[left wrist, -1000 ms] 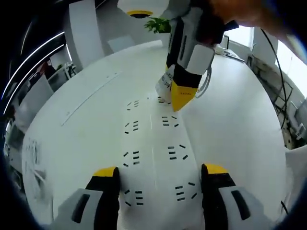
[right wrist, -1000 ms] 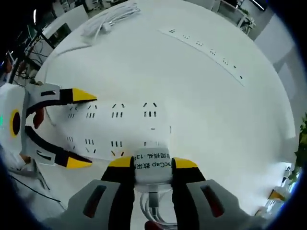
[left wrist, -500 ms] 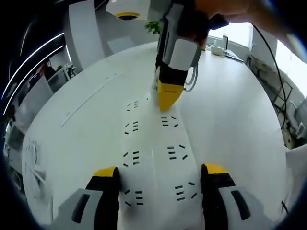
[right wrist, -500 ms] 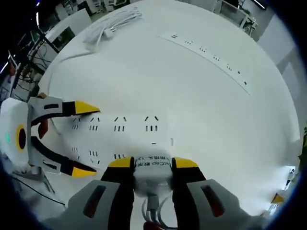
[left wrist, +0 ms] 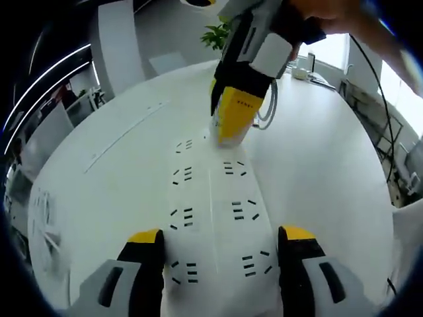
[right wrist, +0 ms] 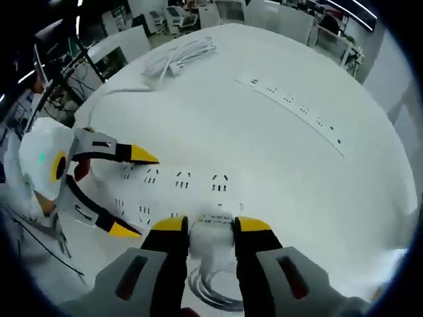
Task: Straighten the power strip on the desk, plug the charger into it
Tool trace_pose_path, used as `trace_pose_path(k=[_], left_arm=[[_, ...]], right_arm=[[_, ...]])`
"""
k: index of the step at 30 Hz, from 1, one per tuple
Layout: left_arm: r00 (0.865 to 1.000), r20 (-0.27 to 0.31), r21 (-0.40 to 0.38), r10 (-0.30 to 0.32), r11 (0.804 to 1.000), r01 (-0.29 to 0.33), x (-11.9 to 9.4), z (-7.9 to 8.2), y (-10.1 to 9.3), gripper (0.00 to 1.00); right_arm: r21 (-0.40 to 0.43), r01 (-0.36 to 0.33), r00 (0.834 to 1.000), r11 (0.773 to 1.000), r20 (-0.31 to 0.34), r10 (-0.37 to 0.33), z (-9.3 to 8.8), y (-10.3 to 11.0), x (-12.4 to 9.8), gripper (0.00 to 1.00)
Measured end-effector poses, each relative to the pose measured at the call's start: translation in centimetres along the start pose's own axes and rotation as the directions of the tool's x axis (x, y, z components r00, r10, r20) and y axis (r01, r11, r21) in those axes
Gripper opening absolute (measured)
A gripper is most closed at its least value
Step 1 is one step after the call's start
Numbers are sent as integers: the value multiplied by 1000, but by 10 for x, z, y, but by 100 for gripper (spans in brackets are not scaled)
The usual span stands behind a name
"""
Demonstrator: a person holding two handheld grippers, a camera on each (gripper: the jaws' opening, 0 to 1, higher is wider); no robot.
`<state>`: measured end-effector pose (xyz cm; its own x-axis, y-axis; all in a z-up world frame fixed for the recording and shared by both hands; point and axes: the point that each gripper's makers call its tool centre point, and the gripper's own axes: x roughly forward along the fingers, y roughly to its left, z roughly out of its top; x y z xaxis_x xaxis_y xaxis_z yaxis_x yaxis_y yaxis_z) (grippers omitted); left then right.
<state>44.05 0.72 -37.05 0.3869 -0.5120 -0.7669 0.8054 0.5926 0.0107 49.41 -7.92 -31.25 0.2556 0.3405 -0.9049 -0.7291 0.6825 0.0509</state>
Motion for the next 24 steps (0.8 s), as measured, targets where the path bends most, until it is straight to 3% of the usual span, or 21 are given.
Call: trace_pose_path(k=[3, 4, 13, 15, 16, 18, 24], left_arm=[[1000, 4, 0, -2, 1000, 2, 0, 0, 0, 70], [1000, 6, 1, -3, 1000, 3, 0, 0, 0, 70], [1000, 10, 18, -17, 1000, 17, 0, 0, 0, 70], [1000, 1, 25, -21, 999, 21, 0, 0, 0, 70], [1000, -5, 28, -19, 999, 19, 1, 0, 0, 70], [1000, -10, 25, -22, 999, 22, 1, 0, 0, 70], [1000, -10, 25, -24, 999, 24, 1, 0, 1, 70]], right_arm=[[-32, 26, 1000, 999, -4, -26, -7, -2, 0, 29], [-31, 22, 1000, 999, 0, -22, -7, 0, 1, 25], [-35, 24, 1000, 999, -13, -24, 4, -7, 4, 23], [-77, 44, 997, 996, -58, -48, 7, -5, 5, 22], [-48, 57, 993, 997, -100, -62, 6, -5, 5, 22], [-66, 40, 991, 997, -128, -48, 7, -5, 7, 21], [-35, 48, 987, 998, -153, -52, 5, -3, 8, 21]])
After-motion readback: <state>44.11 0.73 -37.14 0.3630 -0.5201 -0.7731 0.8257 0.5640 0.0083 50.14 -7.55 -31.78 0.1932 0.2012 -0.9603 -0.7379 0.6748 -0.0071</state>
